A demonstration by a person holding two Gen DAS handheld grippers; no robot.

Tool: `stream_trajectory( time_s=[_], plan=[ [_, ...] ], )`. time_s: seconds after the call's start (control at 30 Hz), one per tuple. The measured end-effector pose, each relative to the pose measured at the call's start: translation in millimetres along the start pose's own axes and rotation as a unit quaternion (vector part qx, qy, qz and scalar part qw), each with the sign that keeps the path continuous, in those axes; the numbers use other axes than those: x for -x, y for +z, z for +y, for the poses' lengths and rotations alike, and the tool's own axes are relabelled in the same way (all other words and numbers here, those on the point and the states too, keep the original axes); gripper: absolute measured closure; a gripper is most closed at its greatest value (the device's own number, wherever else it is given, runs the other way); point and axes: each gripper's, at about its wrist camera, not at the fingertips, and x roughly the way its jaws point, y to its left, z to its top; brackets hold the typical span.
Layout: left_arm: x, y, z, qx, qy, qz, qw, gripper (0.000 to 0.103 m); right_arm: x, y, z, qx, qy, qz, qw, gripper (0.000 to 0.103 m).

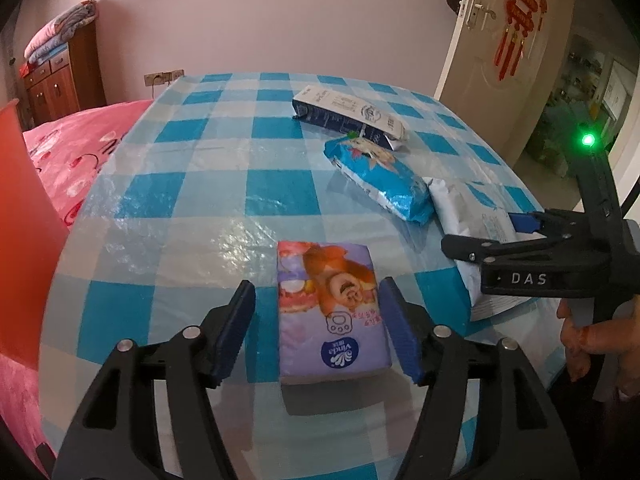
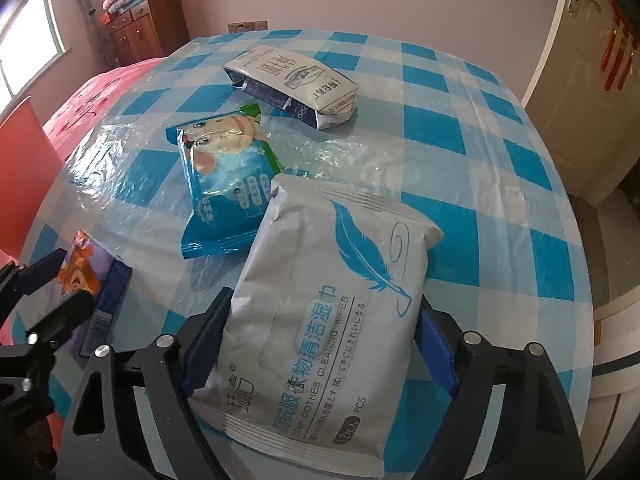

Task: Collect trash
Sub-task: 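Grasp the white feather-print wipes bag with the right tool while left tool holds the tissue pack, then carry the tissue pack and wipes bag over the orange bucket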

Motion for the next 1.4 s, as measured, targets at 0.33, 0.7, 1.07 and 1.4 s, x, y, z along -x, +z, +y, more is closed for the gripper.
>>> stream_trajectory(
  time_s=[0.33, 0.7, 1.07, 1.4],
  plan=[
    [-6, -6, -16, -0.043, 0.045, 0.005, 0.9981, 0.05, 10, -6, 5, 0.006, 0.018, -0.011, 1.0, 0.022],
    [0, -1, 2, 0.016, 0.024, 0.003, 0.9996, 0.051, 32, -1, 11, 0.002, 0.036, -0.03, 0.999, 0.022],
    [37, 23, 39, 0.049, 0.068, -0.047, 0.9954, 0.051, 50, 19, 30, 0.006, 0.08, -0.046, 0.996, 0.022],
    [79, 47, 69, 0.051, 0.132, -0.09, 0.9858, 0.051, 68, 46, 58, 0.025, 0.127, -0.067, 0.989, 0.022]
  ],
)
